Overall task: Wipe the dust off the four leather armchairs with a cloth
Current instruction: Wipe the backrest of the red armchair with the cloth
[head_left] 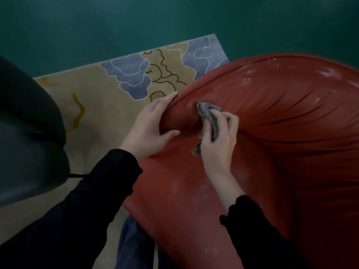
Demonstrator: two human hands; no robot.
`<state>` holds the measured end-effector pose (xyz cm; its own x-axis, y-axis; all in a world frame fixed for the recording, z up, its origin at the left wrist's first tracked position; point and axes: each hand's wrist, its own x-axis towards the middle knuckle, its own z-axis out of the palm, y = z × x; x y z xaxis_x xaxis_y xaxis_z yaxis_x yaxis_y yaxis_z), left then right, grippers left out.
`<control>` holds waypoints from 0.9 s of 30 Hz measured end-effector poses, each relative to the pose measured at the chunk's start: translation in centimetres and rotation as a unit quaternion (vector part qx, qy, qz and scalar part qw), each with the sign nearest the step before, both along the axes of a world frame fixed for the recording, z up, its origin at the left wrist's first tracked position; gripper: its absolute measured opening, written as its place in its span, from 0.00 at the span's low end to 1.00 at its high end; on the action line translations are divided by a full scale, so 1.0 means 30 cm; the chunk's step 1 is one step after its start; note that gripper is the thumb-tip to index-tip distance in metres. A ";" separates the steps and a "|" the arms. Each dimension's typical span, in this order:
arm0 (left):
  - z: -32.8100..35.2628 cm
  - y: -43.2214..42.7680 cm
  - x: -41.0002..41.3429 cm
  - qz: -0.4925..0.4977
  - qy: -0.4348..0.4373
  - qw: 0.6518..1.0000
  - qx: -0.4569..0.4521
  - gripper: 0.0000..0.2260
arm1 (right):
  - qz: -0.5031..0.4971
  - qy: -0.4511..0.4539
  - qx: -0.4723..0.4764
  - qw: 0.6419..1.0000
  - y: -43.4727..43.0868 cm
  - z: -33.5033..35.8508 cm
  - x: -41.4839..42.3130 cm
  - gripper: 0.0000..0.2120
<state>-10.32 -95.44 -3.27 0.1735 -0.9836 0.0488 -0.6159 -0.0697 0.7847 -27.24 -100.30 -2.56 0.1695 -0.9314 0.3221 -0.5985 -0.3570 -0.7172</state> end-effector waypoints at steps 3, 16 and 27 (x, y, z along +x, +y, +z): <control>0.005 0.015 0.022 -0.003 -0.006 1.000 0.010 0.39 | 0.005 -0.044 0.038 0.998 0.070 -0.044 -0.010 0.10; 0.000 0.048 0.026 0.039 0.049 0.998 0.010 0.36 | 0.004 -0.034 0.066 0.997 0.247 -0.145 0.021 0.10; -0.011 0.051 0.002 0.060 0.090 0.994 0.001 0.36 | 0.026 -0.023 0.009 0.999 0.146 -0.063 0.035 0.10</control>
<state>-10.26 -93.91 -3.60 0.2946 -0.9556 0.0049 -0.4533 -0.1353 0.8810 -26.20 -95.92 -4.44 0.2029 -0.9273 0.3145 -0.5465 -0.3737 -0.7494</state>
